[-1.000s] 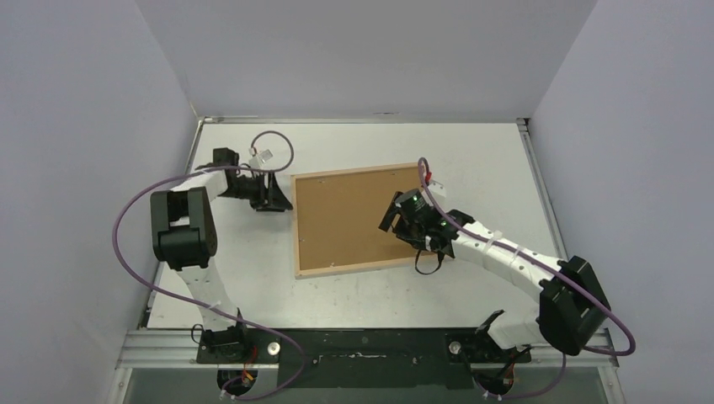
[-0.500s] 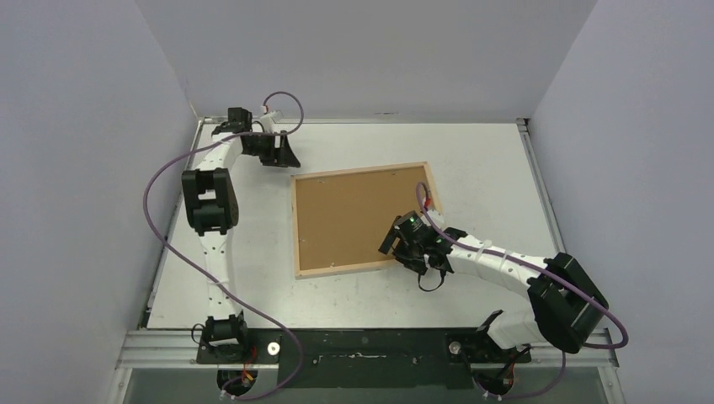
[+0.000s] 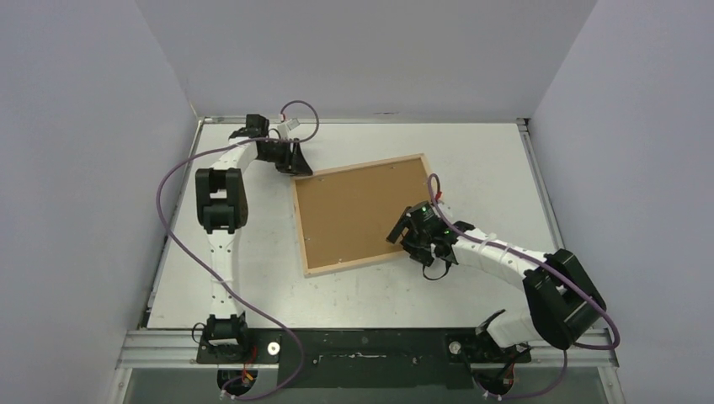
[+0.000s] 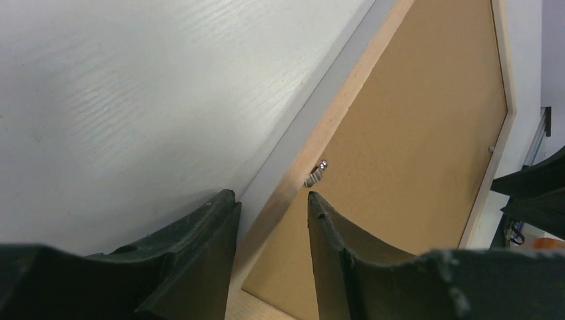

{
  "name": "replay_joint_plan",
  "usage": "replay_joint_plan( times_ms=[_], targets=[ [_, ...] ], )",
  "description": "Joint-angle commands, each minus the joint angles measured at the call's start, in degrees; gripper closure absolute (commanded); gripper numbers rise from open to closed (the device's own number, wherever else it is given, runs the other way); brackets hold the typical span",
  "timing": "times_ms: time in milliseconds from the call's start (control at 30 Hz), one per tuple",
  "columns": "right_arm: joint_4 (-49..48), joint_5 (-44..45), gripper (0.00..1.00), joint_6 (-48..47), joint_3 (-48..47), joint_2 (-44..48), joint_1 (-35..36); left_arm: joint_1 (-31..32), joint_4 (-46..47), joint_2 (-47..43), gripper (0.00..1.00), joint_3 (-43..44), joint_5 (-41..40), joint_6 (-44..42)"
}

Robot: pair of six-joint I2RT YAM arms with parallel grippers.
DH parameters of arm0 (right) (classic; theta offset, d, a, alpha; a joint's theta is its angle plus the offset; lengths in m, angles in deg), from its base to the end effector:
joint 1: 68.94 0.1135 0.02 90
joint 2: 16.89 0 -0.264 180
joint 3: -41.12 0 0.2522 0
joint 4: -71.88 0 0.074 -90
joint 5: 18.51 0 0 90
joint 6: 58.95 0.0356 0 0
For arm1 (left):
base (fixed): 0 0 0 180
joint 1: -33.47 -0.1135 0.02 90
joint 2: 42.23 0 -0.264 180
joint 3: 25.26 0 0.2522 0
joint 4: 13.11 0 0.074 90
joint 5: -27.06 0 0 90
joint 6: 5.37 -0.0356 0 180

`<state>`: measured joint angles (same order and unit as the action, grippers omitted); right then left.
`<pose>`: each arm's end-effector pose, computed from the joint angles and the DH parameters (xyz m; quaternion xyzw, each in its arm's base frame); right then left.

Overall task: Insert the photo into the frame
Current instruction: Adjust the photo frame at the center of the board.

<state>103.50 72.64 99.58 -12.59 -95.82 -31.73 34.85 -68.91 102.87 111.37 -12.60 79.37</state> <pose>0.2054 0.1551 0.1734 0.2614 0.9220 0.2217 0.1799 0.5271 -0.0401 0.1403 0.1456 0.8754 -0.4076 0.2154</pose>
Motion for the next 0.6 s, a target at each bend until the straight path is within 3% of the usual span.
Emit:
replay_joint_plan(
  times_ms=[0,233,333,567],
  targets=[
    [-1.58,2.90,0.19,-5.74,-4.50,-2.53,-4.61,-0.04,-1.43,-5.10,0.61,-8.03,1.84,-3.87],
    [-1.44,2.81,0.19,-12.73,-10.15,-7.17,-10.65,-1.12,-0.49,-17.79,0.67,-32.45,2.31,-10.53],
    [-2.32,2.05,0.19,-15.19,-13.17,-9.97,-13.57,-3.67,-0.61,-22.47,0.69,-40.04,4.36,-12.01],
    [-3.89,0.14,0.20,-20.48,-25.19,-20.04,-16.38,-3.24,-1.64,-30.25,0.71,-53.97,8.42,-14.55]
  ],
)
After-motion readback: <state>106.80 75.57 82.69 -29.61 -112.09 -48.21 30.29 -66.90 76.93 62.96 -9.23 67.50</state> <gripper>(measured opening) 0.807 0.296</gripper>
